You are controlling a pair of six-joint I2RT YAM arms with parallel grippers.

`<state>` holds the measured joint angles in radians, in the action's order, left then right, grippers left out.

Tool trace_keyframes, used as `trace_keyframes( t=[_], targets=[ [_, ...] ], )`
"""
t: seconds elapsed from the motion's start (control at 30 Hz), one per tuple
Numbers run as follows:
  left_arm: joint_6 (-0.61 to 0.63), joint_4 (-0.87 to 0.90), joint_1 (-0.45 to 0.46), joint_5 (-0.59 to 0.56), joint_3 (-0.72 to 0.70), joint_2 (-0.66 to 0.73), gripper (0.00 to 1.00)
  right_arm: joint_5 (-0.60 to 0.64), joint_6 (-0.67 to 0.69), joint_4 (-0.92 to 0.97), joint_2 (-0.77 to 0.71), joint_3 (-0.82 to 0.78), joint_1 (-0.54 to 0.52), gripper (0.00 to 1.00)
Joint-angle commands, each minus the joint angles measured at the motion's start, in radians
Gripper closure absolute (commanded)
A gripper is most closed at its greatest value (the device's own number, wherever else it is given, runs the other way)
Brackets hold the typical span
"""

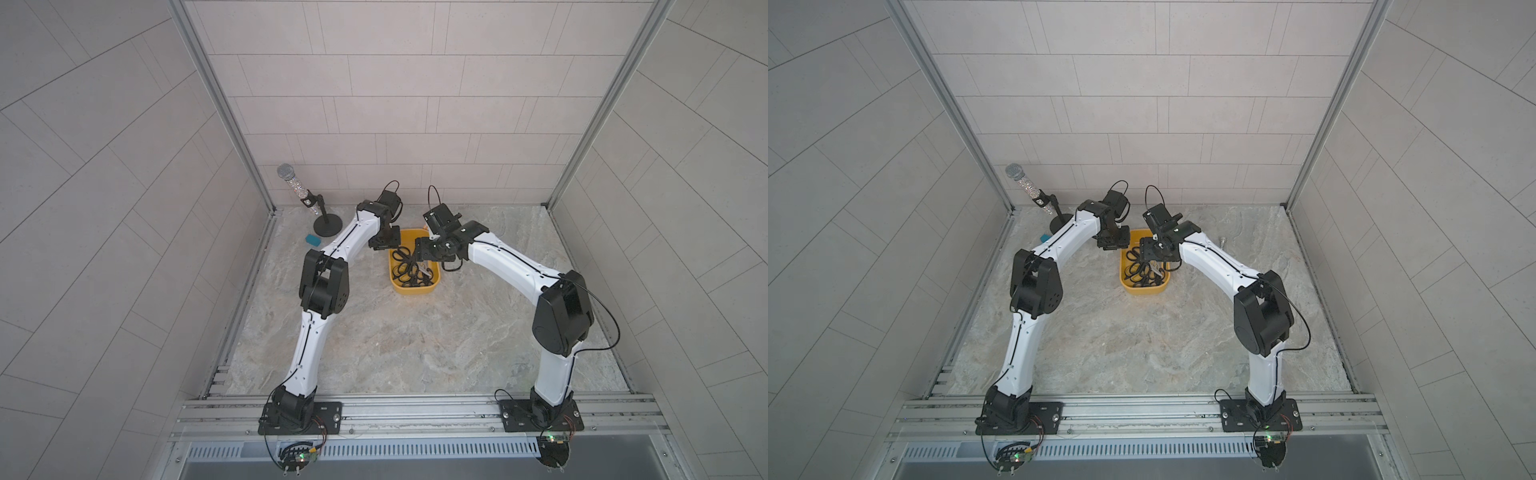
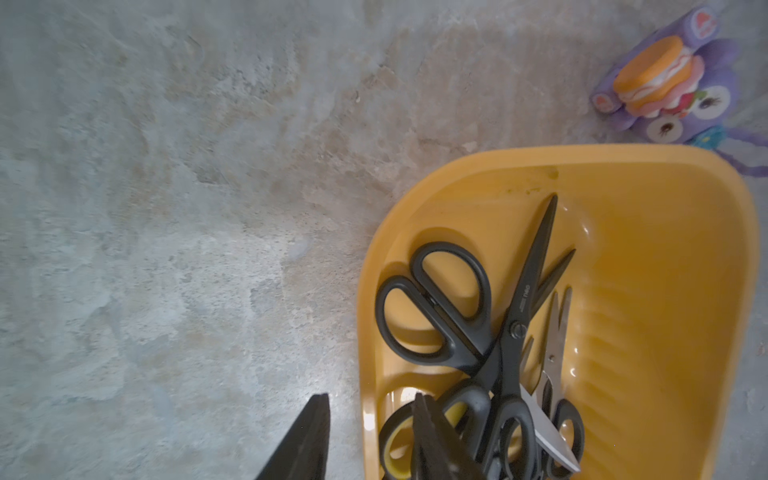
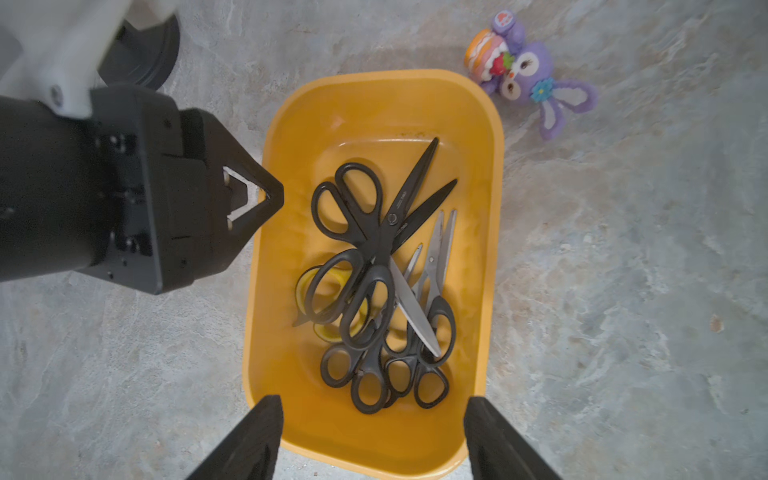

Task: Take the scissors out of the storage box
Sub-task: Move the storage box to the center of the board, then pick up the scissors from the storage box.

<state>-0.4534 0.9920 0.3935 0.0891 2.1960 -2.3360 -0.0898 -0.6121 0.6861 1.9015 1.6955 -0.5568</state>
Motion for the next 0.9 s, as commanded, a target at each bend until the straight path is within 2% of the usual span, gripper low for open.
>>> trace_keyframes(
  t=[0.0,0.1,0.33,0.4,0.6,0.87],
  targets=[
    [-0.001,0.041,-0.02,-0.081,-0.037,0.15,0.58,0.008,-0.093,0.044,0.034,0.038,-0.011,0.28],
    [-0.015,0.029,-0.035,-0.113,-0.153,0.247,0.58,0.006,-0.122,0.051,0.075,0.08,-0.017,0.32],
    [-0.083,-0.154,-0.09,-0.167,-0.601,0.542,0.59,0.007,-0.164,0.105,0.198,0.198,-0.032,0.35],
    [-0.093,-0.171,-0.096,-0.173,-0.678,0.6,0.59,0.008,-0.188,0.107,0.228,0.217,-0.036,0.37],
    [-0.097,-0.174,-0.096,-0.162,-0.776,0.667,0.6,0.016,-0.207,0.146,0.326,0.316,-0.05,0.41],
    [-0.096,-0.19,-0.095,-0.149,-0.838,0.708,0.62,0.009,-0.259,0.144,0.37,0.309,-0.056,0.48]
  ],
)
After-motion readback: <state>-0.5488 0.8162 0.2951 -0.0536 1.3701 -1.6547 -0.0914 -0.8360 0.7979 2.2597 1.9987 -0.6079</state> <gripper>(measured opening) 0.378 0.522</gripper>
